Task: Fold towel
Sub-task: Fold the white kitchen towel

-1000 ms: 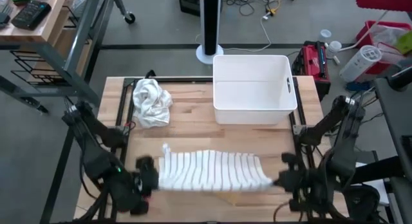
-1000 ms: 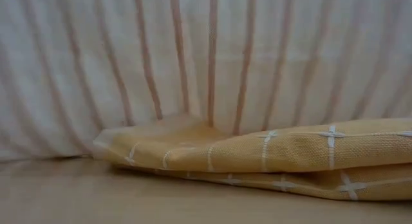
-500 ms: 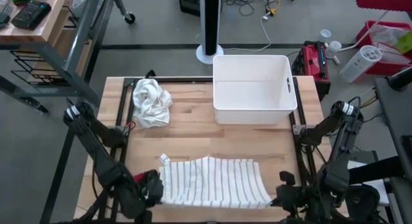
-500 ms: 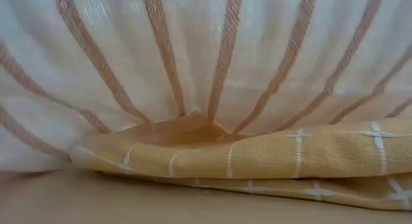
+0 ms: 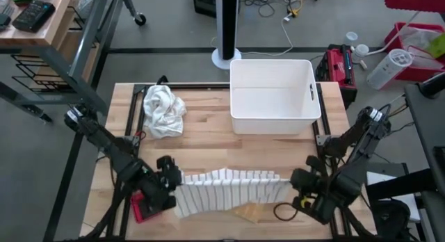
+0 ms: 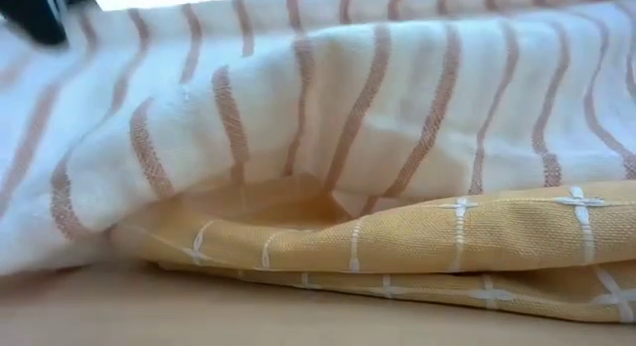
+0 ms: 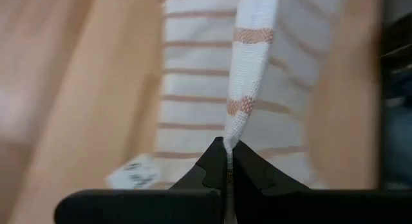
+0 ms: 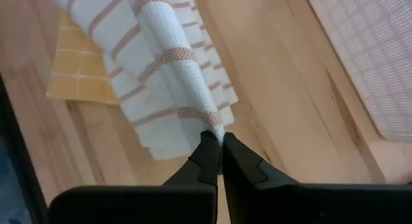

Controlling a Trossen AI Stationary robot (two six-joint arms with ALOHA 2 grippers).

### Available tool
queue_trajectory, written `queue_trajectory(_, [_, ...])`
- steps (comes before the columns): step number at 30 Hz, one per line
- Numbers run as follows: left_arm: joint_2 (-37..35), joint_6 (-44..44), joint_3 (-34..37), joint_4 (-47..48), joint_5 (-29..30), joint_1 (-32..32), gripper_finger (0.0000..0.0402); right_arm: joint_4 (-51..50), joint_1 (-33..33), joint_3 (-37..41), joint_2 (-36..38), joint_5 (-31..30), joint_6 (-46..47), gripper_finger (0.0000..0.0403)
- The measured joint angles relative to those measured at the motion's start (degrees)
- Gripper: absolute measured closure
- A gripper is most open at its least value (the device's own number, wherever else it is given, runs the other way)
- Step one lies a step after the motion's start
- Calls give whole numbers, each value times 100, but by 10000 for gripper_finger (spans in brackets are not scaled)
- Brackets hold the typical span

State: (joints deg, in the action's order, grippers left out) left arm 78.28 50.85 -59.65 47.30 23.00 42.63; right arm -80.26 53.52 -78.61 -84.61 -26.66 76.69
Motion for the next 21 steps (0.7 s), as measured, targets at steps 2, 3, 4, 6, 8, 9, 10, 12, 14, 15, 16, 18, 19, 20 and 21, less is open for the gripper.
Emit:
queue_trajectory(2, [-34,-187,201,77,-5,-225,401,-19,-187,0,19,11,-130,403])
queue_trajectory(3, [-59,-263,308,97,-4,-345,401,-27,-283,0,19,12,-190,403])
queue_trajectory(4, [-70,-343,404,108,-4,-465,401,-21,-372,0,19,24,-270,403])
queue_trajectory(6, [-72,-519,568,79,-21,-700,401,-21,-568,2,19,54,-402,403])
queue_trajectory(8, [-98,-746,720,68,-36,-887,401,-17,-770,26,19,103,-525,403])
queue_trajectory(9, [-122,-867,791,33,-84,-978,401,-16,-873,69,19,137,-580,403])
queue_trajectory(10, [-144,-977,859,-44,-177,-1069,401,-19,-980,127,19,158,-641,403])
queue_trajectory(12, [-186,-1114,1001,-179,-277,-1240,401,-4,-1186,295,19,231,-768,403])
queue_trajectory(14, [-226,-1217,1158,-393,-304,-1387,401,19,-1375,501,18,417,-905,403])
queue_trajectory(15, [-236,-1273,1229,-507,-301,-1444,401,35,-1460,621,18,454,-985,403])
queue_trajectory(16, [-236,-1326,1299,-619,-302,-1489,401,108,-1529,734,18,463,-1047,403])
queue_trajectory(18, [-241,-1402,1420,-812,-322,-1571,401,351,-1652,951,19,548,-1211,403])
queue_trajectory(19, [-247,-1444,1480,-903,-330,-1608,401,464,-1713,1042,19,616,-1312,403])
queue_trajectory(20, [-247,-1480,1540,-972,-331,-1642,400,589,-1765,1131,19,652,-1402,403])
queue_trajectory(21, [-247,-1484,1593,-1003,-332,-1667,398,724,-1805,1222,19,649,-1482,403])
